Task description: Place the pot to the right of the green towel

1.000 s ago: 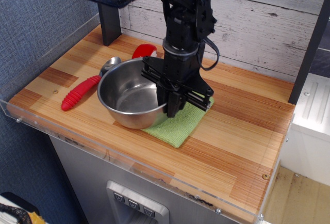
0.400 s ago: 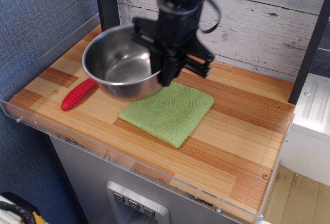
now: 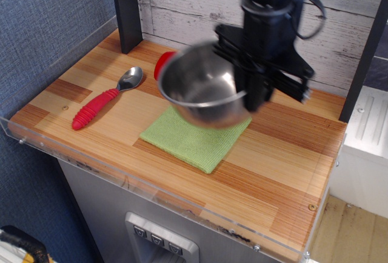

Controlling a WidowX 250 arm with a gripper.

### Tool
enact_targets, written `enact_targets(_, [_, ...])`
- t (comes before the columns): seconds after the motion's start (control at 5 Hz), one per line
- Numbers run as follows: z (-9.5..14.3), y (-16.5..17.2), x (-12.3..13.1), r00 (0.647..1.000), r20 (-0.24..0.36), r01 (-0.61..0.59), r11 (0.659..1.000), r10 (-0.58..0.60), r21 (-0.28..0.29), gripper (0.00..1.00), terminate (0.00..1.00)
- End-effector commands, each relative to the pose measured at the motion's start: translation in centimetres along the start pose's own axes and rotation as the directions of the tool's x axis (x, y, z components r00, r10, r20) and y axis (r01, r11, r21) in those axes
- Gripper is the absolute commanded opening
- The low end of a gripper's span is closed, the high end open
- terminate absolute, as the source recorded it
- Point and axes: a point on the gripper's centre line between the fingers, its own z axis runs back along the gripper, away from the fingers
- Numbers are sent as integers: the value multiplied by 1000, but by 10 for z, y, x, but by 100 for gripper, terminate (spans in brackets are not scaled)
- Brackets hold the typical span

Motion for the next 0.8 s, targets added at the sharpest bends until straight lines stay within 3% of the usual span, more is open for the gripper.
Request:
enact_targets(0.0, [-30, -48, 20, 986, -59, 149, 985, -154, -82, 0, 0])
enact_targets(0.2, [-44, -63, 23, 975, -68, 205, 973, -213, -105, 0, 0])
enact_targets(0.4, [-49, -67, 17, 975, -83, 201, 976, -208, -88, 0, 0])
enact_targets(0.6, [-59, -67, 29, 975, -84, 200, 977, -207, -77, 0, 0])
